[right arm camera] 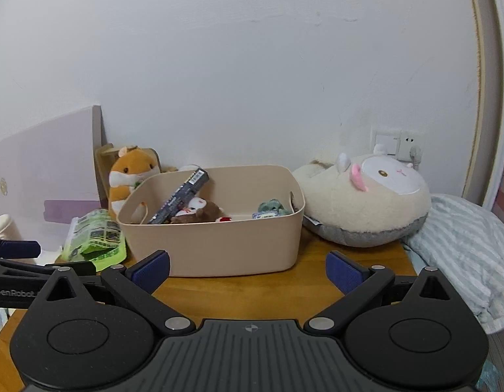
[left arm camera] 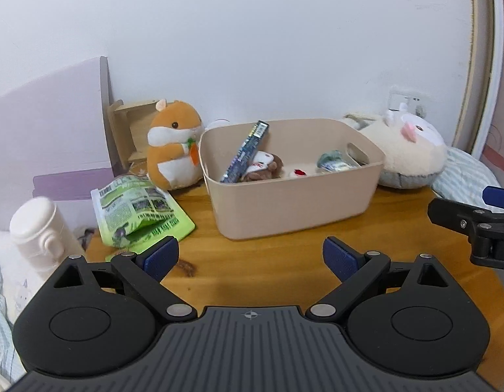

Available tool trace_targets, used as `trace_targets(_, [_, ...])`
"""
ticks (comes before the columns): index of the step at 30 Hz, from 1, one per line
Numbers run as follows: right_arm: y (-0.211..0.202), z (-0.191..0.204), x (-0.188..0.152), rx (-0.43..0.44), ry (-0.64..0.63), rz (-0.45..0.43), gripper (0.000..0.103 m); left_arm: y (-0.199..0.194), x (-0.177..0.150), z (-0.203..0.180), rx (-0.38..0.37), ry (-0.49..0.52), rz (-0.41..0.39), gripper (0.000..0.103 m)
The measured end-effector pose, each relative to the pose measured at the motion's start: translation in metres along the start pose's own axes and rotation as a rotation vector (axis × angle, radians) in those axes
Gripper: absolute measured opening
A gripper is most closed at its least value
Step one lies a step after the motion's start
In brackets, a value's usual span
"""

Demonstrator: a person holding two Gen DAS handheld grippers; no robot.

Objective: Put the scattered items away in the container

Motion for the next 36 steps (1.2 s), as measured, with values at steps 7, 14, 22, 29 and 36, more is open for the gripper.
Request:
trace_targets(7, [-0.039, 0.007, -0.033, -0.021, 0.028, -0.045, 0.103, -0.031, -0.034, 0.001, -0.043, -0.053, -0.017, 0.097])
trace_targets(14, [-0.07, 0.012, -0.068, -0.033, 0.027, -0.049, 0.103, -0.061, -0.069, 0.003, -0.018, -0.062, -0.031, 0.097])
trace_targets(22, [-0.101, 0.014, -0.108, -0.029, 0.054, -0.056, 0.103, -0.095, -0.105, -0.008, -0.009, -0.034, -0.062, 0.097])
trace_targets(29, [-0.12, 0.022, -0.127, -0.04, 0.02, -0.051, 0.103, -0.109, -0.134, -0.021, -0.06, -0.015, -0.021, 0.097])
trace_targets(36, [-0.13, 0.024, -0.141, -0.056, 0.018, -0.048, 0.103, -0.111, -0.15, -0.018, -0.054, -0.032, 0.018, 0.097])
Point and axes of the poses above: each gripper's, at about its wrist camera, not at the fingertips, and y roughly the way its jaws point, z to its left, x to its top, the point moved 4 cm from there along y, roughly the way its jaws point, and after that the axes turned 11 degrees about z, right-handed, at the moved point
